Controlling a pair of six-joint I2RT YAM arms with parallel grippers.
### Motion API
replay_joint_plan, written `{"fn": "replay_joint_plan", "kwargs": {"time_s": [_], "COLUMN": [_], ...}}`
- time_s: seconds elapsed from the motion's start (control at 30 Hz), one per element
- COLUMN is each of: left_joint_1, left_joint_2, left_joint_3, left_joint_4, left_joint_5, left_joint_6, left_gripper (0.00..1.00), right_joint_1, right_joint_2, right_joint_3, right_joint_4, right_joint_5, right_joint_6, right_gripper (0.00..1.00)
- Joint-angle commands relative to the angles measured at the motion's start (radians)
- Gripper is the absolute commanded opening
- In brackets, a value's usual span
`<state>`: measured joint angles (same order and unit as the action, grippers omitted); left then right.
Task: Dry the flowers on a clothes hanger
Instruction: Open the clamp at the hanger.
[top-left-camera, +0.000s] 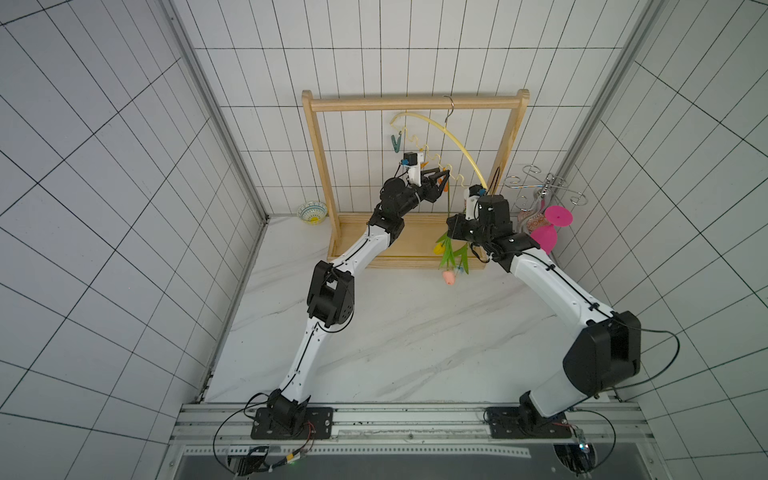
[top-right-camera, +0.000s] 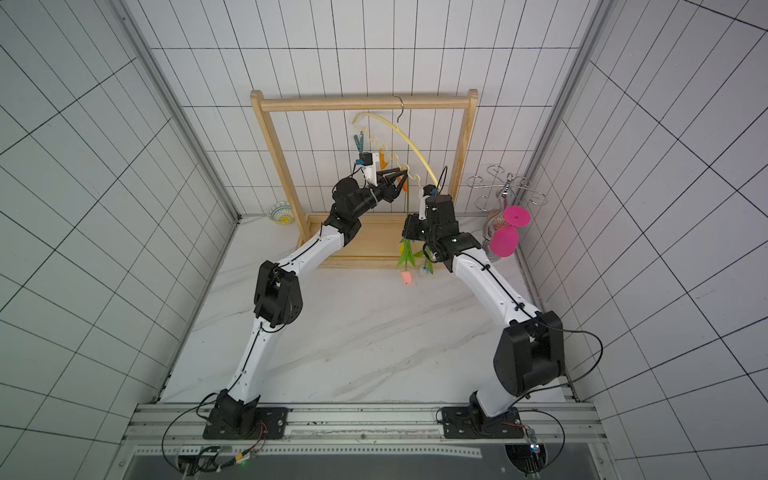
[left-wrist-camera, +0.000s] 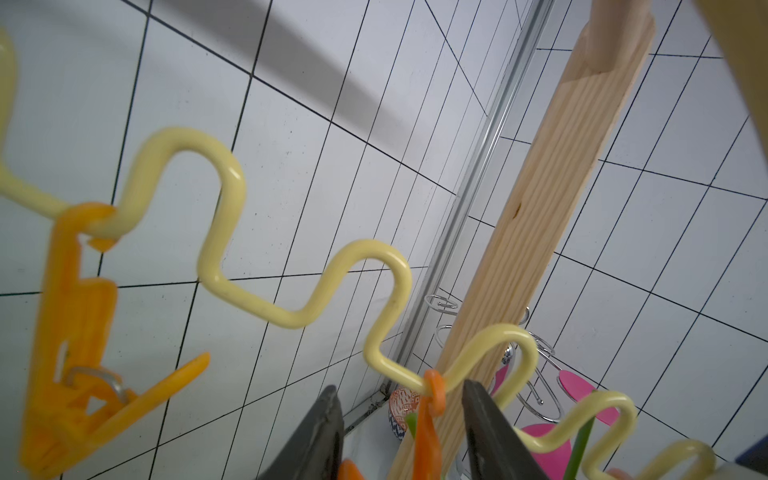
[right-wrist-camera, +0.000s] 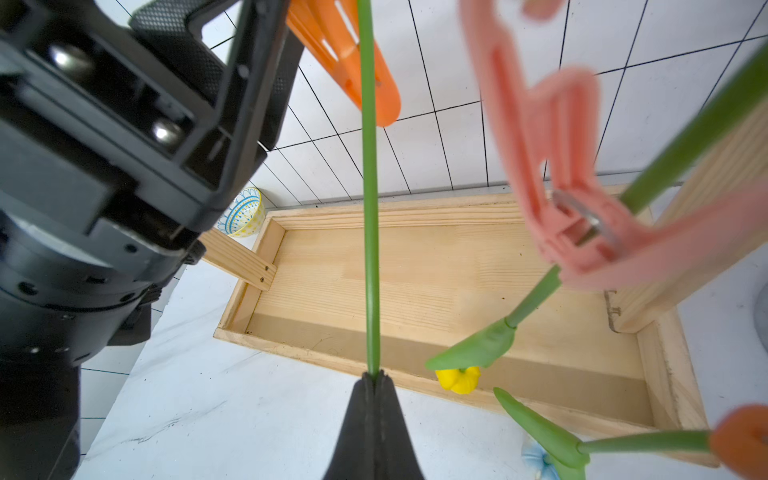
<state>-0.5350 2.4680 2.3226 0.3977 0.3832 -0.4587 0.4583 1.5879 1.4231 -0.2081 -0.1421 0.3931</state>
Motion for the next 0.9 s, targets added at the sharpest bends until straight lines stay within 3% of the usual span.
{"fn": "replay_joint_plan", "kwargs": {"time_s": [0.0,0.13,0.27,0.87], "left_joint_1": [-0.005,-0.005,-0.005,-0.006], "left_joint_2": [0.037,0.033,0.033,0.028], "left_joint_3": [0.029,0.024,0.023,0.040], "left_joint_4": [-0.026,-0.034,-0.030,-0.029], "left_joint_5": [-0.007,-0.007,-0.009,-0.018], "left_joint_6": [0.012,0.017,0.018,0.015], "left_gripper": [0.49,0.57,0.56,0.26], "right_joint_1": [0.003,0.004,0.004,0.002], "right_joint_2": [0.001,0.002,0.003,0.013], "right_joint_3": [0.054,0.054,0.055,0.053], "right_joint_4": [-0.008,-0.007,-0.009,-0.018], "right_joint_5": [-0.001,-0.001,-0.001,0.007], "right_joint_6": [-0.014,-0.014,-0.016,-0.021], "right_gripper": [0.00,0.00,0.00,0.00]}}
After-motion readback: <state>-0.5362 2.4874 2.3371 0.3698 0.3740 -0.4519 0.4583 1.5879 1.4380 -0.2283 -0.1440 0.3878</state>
